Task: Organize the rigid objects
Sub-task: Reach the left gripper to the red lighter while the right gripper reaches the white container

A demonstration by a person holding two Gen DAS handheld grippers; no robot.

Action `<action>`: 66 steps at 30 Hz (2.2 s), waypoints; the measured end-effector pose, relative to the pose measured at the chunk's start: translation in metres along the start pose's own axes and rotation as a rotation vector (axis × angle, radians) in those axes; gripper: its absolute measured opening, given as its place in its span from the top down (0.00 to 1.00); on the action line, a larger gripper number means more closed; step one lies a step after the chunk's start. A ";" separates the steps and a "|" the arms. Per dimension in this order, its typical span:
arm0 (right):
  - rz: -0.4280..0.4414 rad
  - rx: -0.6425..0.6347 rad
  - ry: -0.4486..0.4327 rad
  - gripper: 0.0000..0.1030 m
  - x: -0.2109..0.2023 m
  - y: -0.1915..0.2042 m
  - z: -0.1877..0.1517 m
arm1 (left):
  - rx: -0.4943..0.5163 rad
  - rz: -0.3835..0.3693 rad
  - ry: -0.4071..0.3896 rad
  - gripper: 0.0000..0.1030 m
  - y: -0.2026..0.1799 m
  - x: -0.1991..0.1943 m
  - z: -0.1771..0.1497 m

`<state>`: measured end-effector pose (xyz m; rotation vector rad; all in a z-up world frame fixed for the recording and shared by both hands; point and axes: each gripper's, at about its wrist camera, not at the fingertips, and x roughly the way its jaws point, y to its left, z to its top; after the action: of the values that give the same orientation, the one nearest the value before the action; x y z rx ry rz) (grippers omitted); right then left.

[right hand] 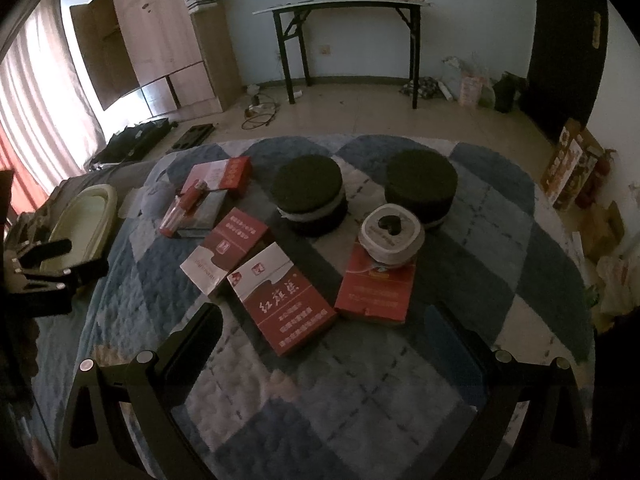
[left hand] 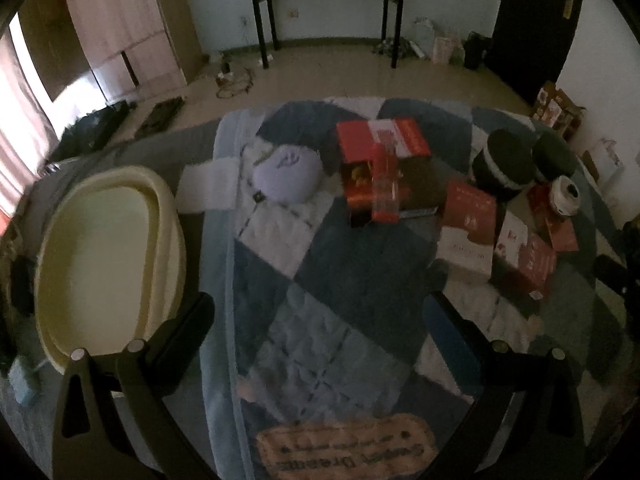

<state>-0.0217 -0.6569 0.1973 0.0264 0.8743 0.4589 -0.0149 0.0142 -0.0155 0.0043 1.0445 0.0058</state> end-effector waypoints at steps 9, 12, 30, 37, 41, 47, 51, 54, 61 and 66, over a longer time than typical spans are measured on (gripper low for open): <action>-0.015 0.027 0.031 0.00 0.022 -0.032 0.000 | 0.038 -0.023 -0.006 0.00 0.021 0.013 0.009; -0.024 0.025 0.001 0.00 0.026 -0.044 0.005 | 0.049 -0.043 0.010 0.00 0.025 0.020 0.013; -0.019 -0.029 0.023 0.00 0.087 -0.061 0.035 | 0.091 -0.145 0.061 0.21 -0.016 0.083 0.071; -0.032 -0.091 0.007 0.00 0.094 -0.062 0.030 | 0.168 -0.197 0.082 0.32 -0.023 0.091 0.082; -0.016 -0.119 0.001 0.09 0.093 -0.062 0.027 | 0.157 -0.210 0.078 0.48 -0.022 0.090 0.082; 0.007 -0.172 0.004 0.35 0.100 -0.057 0.026 | 0.087 -0.244 0.082 0.70 -0.002 0.092 0.085; 0.036 -0.168 -0.008 0.42 0.103 -0.060 0.023 | 0.086 -0.274 0.085 0.70 0.004 0.094 0.086; 0.045 -0.165 -0.018 0.50 0.101 -0.061 0.021 | 0.088 -0.270 0.083 0.70 0.004 0.096 0.086; 0.056 -0.156 -0.046 0.51 0.091 -0.067 0.021 | 0.053 -0.297 0.060 0.71 0.011 0.090 0.086; 0.061 -0.140 -0.053 0.51 0.081 -0.070 0.019 | 0.034 -0.320 0.076 0.71 0.018 0.083 0.082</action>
<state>0.0633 -0.6843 0.1351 -0.0635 0.7897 0.5733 0.0973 0.0323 -0.0462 -0.1330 1.1116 -0.3043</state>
